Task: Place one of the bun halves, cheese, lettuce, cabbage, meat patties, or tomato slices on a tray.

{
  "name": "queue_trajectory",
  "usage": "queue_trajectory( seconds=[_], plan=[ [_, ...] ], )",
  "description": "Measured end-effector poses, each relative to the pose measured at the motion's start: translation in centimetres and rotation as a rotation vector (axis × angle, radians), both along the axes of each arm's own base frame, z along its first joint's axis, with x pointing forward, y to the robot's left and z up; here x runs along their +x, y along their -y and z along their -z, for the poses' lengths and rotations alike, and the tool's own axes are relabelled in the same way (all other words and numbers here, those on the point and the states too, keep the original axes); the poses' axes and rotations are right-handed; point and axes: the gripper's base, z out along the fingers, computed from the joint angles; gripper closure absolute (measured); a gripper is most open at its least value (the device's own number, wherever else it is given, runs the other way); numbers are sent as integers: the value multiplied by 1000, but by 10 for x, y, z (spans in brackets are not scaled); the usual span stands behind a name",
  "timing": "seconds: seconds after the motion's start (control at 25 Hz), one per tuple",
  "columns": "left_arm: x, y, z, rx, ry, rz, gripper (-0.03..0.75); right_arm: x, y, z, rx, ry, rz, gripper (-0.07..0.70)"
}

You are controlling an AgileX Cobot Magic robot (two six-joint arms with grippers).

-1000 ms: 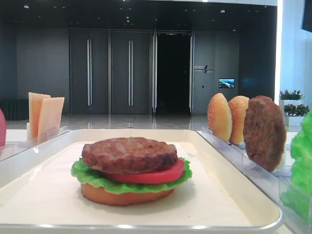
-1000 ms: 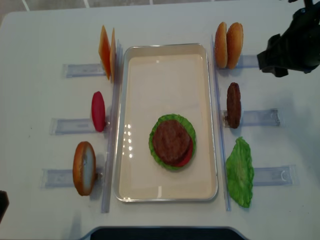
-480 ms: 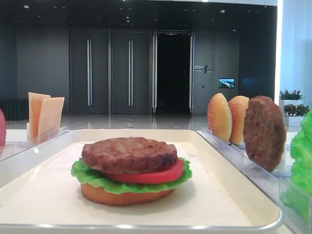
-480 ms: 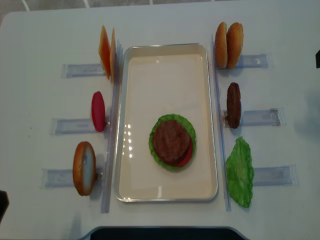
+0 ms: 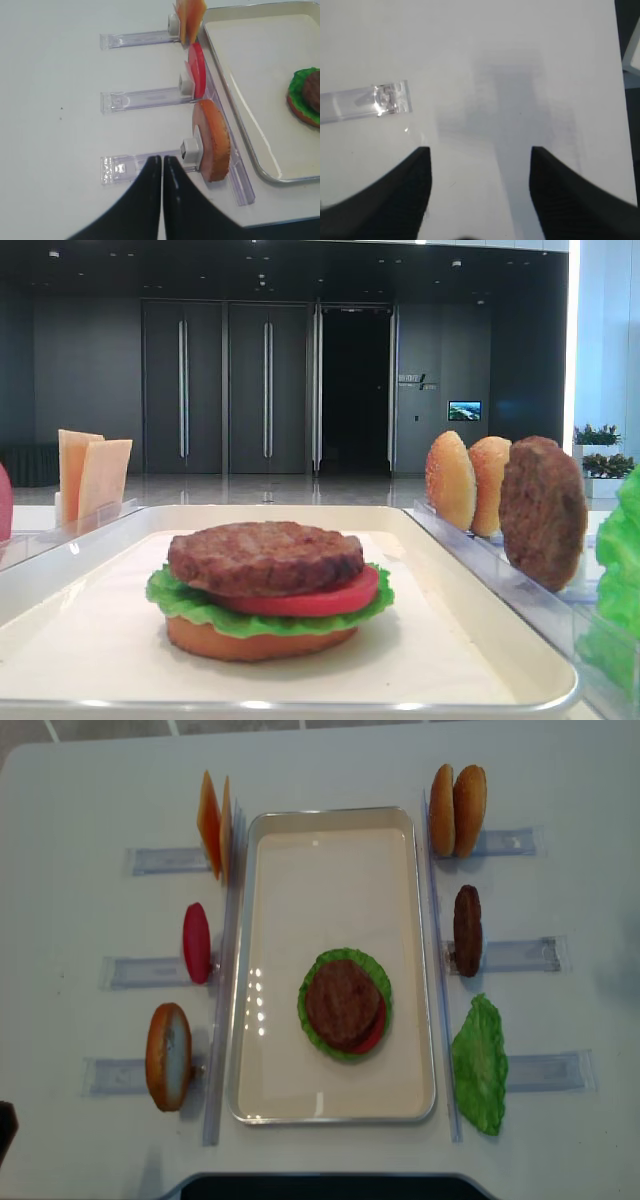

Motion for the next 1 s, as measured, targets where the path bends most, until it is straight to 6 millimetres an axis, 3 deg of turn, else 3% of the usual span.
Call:
queue_trajectory(
  seconds=[0.2, 0.48, 0.72, 1.0],
  plan=[
    [0, 0, 0, 0, 0, 0, 715, -31, -1, 9, 7, 2, 2, 192],
    [0, 0, 0, 0, 0, 0, 715, -95, -5, 28, 50, 53, 5, 192],
    [0, 0, 0, 0, 0, 0, 715, -152, -12, 28, 109, 254, -30, 192],
    [0, 0, 0, 0, 0, 0, 715, -196, -17, 25, 115, 484, -116, 195]
  ],
)
